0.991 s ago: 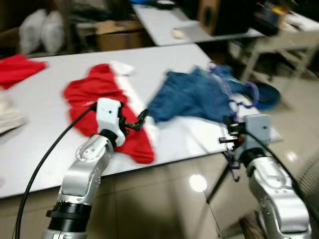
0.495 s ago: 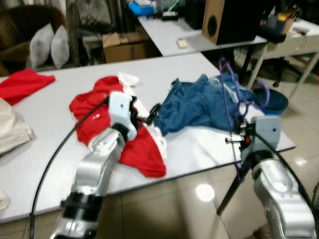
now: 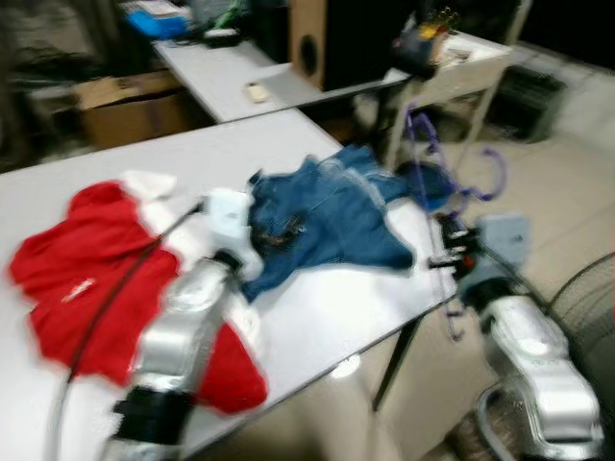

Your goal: Hang hanger

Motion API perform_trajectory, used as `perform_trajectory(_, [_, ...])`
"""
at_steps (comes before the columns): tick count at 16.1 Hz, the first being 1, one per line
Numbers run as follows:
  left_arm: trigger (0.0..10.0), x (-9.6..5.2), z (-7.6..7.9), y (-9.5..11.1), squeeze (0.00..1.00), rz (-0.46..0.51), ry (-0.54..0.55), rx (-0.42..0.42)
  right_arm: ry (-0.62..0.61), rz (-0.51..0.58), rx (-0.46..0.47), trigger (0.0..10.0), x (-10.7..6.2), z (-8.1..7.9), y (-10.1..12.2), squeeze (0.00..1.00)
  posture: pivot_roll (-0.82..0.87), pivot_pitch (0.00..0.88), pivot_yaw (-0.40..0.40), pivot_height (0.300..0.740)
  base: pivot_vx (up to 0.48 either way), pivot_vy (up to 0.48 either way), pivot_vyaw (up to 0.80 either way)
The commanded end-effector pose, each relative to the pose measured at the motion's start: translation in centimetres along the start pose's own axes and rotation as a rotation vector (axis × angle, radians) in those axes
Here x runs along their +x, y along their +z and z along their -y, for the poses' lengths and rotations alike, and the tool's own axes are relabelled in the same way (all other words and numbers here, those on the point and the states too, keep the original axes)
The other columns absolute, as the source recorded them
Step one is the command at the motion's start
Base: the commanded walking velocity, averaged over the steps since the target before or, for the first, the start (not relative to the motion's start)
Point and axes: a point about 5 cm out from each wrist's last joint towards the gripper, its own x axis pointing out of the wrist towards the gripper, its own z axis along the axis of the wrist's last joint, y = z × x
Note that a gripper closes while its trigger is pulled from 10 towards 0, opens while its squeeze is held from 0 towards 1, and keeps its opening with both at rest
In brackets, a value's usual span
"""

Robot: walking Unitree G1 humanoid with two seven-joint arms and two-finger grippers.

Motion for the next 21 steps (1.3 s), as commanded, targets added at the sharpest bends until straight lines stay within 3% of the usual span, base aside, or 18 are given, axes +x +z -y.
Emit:
perform_trajectory(1, [10.0,0.5,-0.5,0.0,0.29,-0.003,0.046,0.01,0.039,-0.014,-0.024,10.0,-0.4,0.1,0.2,0.0,-0.25,0.0,0.028,0.74,0.24,0.0,0.0])
perform_trajectory(3, [10.0,0.9,-1.4,-0.1,0.29,-0.012,0.103,0.02,0.081,-0.029,-0.034,10.0,-1.0,-0.1,0.0,0.0,-0.26,0.0,0.04,0.74,0.0,0.0,0.0])
perform_trajectory(6, [10.0,1.2,-3.0,-1.1,0.28,-0.124,0.169,0.091,0.101,-0.083,-0.048,10.0,-1.1,0.1,-0.9,0.0,-0.25,0.0,0.051,0.74,0.0,0.0,0.0])
perform_trajectory(7, [10.0,1.4,-3.3,-1.6,0.24,-0.156,0.164,0.109,0.102,-0.1,-0.049,10.0,-1.0,0.2,-1.1,0.0,-0.24,0.0,0.049,0.74,0.0,0.0,0.0])
perform_trajectory(9, [10.0,2.6,-4.1,-2.3,0.0,-0.199,0.158,0.091,0.109,-0.106,-0.057,10.0,-0.6,0.2,-1.2,0.0,-0.22,0.0,0.043,0.74,0.0,0.0,0.0])
perform_trajectory(13, [10.0,4.6,-5.7,-1.3,0.0,-0.205,0.178,0.052,0.122,-0.094,-0.053,10.0,0.1,-0.2,-1.0,0.0,-0.22,0.0,0.056,0.74,0.0,0.0,0.0])
perform_trajectory(16, [10.0,5.1,-6.1,-1.5,0.0,-0.235,0.158,0.053,0.117,-0.087,-0.053,10.0,0.2,-0.4,-1.0,0.0,-0.23,0.0,0.078,0.74,0.0,0.0,0.0])
perform_trajectory(18, [0.0,5.4,-6.3,-1.8,0.0,-0.264,0.189,0.117,0.108,-0.08,-0.044,10.0,0.1,-0.6,-1.0,0.0,-0.24,0.0,0.095,0.74,0.0,0.0,0.0])
perform_trajectory(21, [0.0,5.8,-5.1,-2.6,0.0,-0.3,0.101,0.102,0.098,-0.088,-0.041,10.0,0.0,-0.6,-1.4,0.0,-0.24,0.0,0.115,0.74,0.0,0.0,0.0])
